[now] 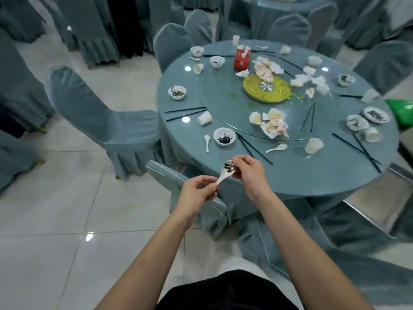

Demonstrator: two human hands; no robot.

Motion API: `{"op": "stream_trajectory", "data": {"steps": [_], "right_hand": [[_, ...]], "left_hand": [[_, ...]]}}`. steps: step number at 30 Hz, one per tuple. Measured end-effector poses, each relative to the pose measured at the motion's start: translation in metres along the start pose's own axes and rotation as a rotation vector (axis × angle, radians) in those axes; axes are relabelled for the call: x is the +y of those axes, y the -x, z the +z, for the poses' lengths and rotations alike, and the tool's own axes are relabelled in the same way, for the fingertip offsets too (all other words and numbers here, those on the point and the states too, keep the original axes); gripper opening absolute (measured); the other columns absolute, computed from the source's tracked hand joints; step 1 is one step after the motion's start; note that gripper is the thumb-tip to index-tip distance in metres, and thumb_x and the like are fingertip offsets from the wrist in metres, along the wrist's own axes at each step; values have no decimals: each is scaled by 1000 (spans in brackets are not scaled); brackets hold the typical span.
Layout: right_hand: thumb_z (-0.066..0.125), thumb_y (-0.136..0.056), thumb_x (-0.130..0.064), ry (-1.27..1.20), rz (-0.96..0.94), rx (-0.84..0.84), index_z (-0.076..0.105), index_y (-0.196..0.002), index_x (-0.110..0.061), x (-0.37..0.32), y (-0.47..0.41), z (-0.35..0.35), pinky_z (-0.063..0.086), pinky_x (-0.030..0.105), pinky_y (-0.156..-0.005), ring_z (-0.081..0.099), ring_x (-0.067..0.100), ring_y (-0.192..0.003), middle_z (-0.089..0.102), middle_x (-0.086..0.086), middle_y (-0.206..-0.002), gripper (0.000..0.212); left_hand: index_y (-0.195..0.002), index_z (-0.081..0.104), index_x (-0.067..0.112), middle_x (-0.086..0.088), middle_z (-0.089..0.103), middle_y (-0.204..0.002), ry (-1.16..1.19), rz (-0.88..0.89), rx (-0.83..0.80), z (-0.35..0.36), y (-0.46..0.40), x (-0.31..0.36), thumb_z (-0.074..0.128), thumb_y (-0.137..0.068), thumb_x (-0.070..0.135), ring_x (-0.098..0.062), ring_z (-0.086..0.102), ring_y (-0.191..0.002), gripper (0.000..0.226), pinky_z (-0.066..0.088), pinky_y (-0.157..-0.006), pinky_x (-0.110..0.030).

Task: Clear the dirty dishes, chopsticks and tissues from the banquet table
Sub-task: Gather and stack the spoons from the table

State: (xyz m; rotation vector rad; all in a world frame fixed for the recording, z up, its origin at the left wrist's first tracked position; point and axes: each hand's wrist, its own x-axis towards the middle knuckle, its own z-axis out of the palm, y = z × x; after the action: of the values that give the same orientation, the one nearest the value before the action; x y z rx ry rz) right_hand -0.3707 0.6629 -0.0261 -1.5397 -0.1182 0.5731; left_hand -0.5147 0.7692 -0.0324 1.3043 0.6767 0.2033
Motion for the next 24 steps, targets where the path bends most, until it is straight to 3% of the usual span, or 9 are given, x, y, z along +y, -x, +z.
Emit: {"op": "stream_trajectory", "data": {"steps": [5,13,17,24], "right_hand": [[64,-97,-11,-48,31,115,70,-88,-10,1,-29,-20,51,27,-64,59,17,-73,69,11,-86,11],[62,-97,-9,-40,54,112,71,-89,-9,3,-118,-42,51,26,-62,60,14,-69,70,9,-82,12],[63,-97,-8,-64,100,113,70,-94,-3,3,-172,-64,50,25,-59,57,15,-63,67,9,-76,9],[65,-95,-7,-60,264,319,66,-91,-5,37,-257,-138,46,26,-54,52,16,-58,60,5,-69,4]], "left_hand": [[-109,74,4,-13,77,-93,-31,-22,-79,16,-40,5,65,-97,2,-13,67,-74,15,56,-72,-21],[-110,72,5,-10,78,-91,-69,-107,-62,48,-127,10,67,-97,4,-14,67,-73,15,58,-76,-28],[-112,71,4,-10,77,-91,-86,-155,-38,72,-176,12,66,-97,4,-13,65,-71,16,54,-71,-25],[-110,68,4,-11,74,-92,-68,-241,-4,125,-246,9,63,-98,0,-11,63,-67,14,55,-68,-19]]}}
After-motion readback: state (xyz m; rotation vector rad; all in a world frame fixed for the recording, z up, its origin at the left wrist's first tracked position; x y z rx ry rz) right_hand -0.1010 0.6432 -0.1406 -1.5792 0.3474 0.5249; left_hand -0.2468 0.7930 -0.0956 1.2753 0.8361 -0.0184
